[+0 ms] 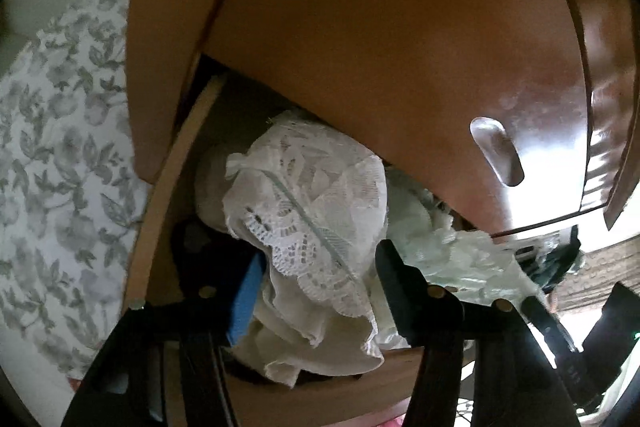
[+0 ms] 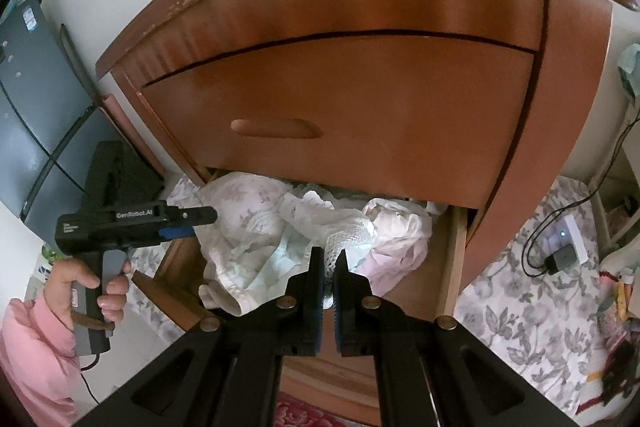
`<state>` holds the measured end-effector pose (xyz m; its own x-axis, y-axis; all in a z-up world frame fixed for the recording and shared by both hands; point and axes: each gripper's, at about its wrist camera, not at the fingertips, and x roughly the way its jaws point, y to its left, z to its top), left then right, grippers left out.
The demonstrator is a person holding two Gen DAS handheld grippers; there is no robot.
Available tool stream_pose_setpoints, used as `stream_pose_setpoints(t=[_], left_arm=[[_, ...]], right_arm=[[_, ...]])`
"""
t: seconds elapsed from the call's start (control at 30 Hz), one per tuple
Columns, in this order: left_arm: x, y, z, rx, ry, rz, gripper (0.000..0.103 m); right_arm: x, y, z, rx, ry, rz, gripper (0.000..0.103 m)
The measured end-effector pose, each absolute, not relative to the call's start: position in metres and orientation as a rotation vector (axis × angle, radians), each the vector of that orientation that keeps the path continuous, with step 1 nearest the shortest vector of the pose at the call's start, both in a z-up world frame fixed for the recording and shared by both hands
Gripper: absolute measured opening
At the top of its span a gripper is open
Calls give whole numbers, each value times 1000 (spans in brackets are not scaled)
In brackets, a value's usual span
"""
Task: Take underwear out of drawer
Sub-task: 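Grasp the white lace bra cup with the left tool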
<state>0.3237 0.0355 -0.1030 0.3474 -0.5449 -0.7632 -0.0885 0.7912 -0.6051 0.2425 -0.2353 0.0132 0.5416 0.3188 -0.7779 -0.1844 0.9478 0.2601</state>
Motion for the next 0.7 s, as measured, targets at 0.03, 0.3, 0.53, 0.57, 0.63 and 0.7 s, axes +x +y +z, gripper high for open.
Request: stream_pose_setpoints(t=[0.03, 0.3, 0.53, 0.57, 0.63, 0.7], left_arm=[[325, 35, -106, -646, 1201, -336, 58], [330, 25, -141, -659, 1317, -301, 58], [328, 3, -126, -543, 1301, -272, 52], [326, -1, -123, -503, 1301, -258, 42], [323, -5, -119, -493, 1287, -269, 32], [319, -6, -111, -509, 1266, -285, 21]], right_arm=[[242, -235, 13, 153, 955, 299, 4], [241, -234, 11, 150, 970, 294, 4], [242, -234, 7, 151, 979, 295, 4], [242, -233, 6, 149, 979, 293, 4], [241, -233, 6, 154, 975, 284, 4], [239, -233, 9, 158, 966, 289, 4]])
